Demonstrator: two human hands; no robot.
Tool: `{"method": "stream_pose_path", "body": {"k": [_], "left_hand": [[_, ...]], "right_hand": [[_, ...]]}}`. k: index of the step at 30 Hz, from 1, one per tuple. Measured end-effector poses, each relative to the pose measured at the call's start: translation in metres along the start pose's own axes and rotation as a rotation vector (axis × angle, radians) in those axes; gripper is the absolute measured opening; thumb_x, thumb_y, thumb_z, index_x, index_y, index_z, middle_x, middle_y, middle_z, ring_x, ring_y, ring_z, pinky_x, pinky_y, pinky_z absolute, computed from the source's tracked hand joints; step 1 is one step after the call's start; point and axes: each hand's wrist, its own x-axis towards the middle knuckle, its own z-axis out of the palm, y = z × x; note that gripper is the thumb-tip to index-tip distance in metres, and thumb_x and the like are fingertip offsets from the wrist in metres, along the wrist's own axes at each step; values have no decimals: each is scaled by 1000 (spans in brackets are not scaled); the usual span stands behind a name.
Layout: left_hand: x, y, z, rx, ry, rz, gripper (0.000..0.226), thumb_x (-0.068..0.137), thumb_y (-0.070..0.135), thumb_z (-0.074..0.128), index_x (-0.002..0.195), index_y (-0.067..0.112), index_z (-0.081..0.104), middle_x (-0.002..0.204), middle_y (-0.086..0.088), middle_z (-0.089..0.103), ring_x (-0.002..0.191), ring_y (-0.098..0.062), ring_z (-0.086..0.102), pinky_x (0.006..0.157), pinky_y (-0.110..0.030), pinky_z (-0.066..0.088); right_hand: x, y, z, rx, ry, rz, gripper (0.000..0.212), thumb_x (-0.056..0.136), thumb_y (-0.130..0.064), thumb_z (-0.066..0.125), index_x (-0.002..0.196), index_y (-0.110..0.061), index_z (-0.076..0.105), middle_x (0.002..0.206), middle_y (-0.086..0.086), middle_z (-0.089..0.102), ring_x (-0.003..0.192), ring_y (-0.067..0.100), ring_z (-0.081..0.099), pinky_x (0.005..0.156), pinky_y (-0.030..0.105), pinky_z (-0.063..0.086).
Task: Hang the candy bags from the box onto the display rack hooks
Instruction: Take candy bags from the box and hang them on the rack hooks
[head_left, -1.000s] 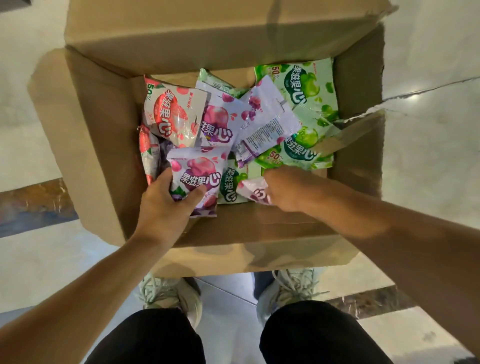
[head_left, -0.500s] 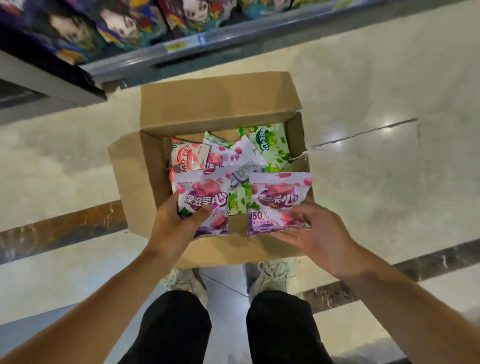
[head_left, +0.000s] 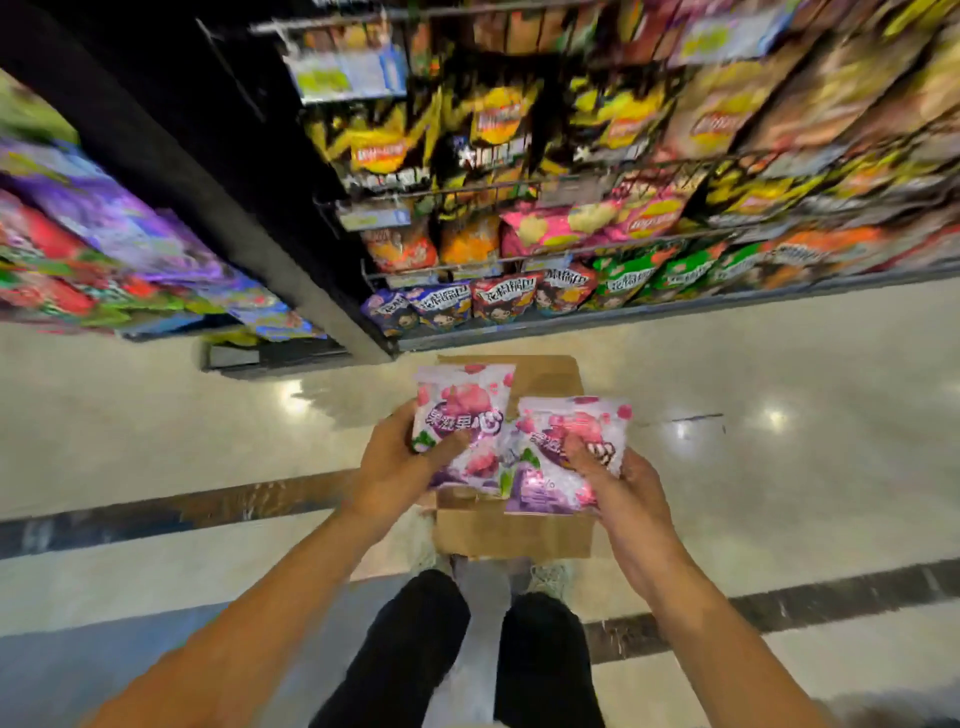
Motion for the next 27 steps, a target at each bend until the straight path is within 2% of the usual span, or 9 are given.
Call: {"method": "stream_pose_path", "body": {"k": [2, 6, 8, 12, 16, 19, 21, 23, 27], "left_hand": [[-32, 36, -27, -15, -16, 27, 34, 82, 18, 79, 115, 17, 69, 102, 3, 78, 93, -13, 74, 81, -28, 59], [-94, 90, -75, -86, -60, 66, 26, 87, 14, 73, 110, 25, 66, 91, 12, 78, 82, -7, 75, 62, -17, 57], [-119, 105, -94, -97, -73, 100, 32, 88, 17, 73, 117, 27, 63, 98, 9, 78, 88, -10, 75, 66, -20, 59], [-160, 122, -126, -135, -38, 195, 43, 88, 16, 73, 126, 28, 56, 105, 11, 76, 94, -15, 75, 69, -23, 60], [-199, 130, -145, -142, -2, 300, 46, 90, 15, 70, 128, 32, 51, 106, 18, 74, 96, -8, 73, 69, -18, 58], [-229, 129, -158, -151, 83, 344, 47, 89, 14, 71, 128, 31, 51, 104, 21, 74, 96, -6, 73, 69, -18, 58], [-250, 126, -170, -154, 140, 350, 48, 88, 15, 72, 130, 27, 52, 107, 15, 75, 97, -10, 73, 70, -22, 59], [-273, 126, -185, -160, 194, 374, 50, 87, 19, 73, 130, 29, 52, 109, 13, 74, 99, -12, 73, 72, -24, 60], [-312, 123, -218, -146, 297, 407, 45, 86, 21, 72, 124, 36, 52, 106, 20, 72, 95, -4, 73, 69, -20, 59]], "right_hand": [[-43, -30, 9, -32, -4, -64, 23, 90, -28, 73, 110, -19, 74, 103, 0, 79, 99, 19, 75, 91, 40, 57], [-115, -63, 24, -65, 1, -144, 22, 88, -32, 74, 109, -24, 73, 101, -4, 79, 95, 16, 76, 84, 36, 61], [-141, -71, 32, -68, 18, -177, 19, 89, -31, 74, 106, -23, 73, 98, -2, 79, 90, 17, 76, 77, 33, 62], [-180, -86, 45, -61, 64, -299, 28, 88, -34, 74, 113, -22, 70, 102, -1, 78, 93, 18, 76, 84, 43, 61], [-210, -98, 53, -29, 51, -435, 28, 90, -28, 72, 117, -21, 67, 105, 0, 78, 92, 15, 76, 79, 35, 60], [-229, -103, 61, -37, -5, -504, 29, 93, -41, 66, 119, -29, 66, 104, -10, 77, 95, 10, 75, 82, 33, 58], [-237, -106, 69, -70, -35, -541, 31, 91, -54, 63, 116, -36, 68, 108, -12, 76, 102, 11, 72, 94, 42, 56], [-246, -108, 83, -70, -78, -562, 33, 88, -58, 64, 112, -37, 70, 107, -10, 76, 102, 14, 72, 98, 47, 54], [-268, -107, 126, -75, -167, -623, 24, 89, -45, 67, 109, -30, 69, 95, -14, 77, 91, 6, 73, 85, 33, 57]]}}
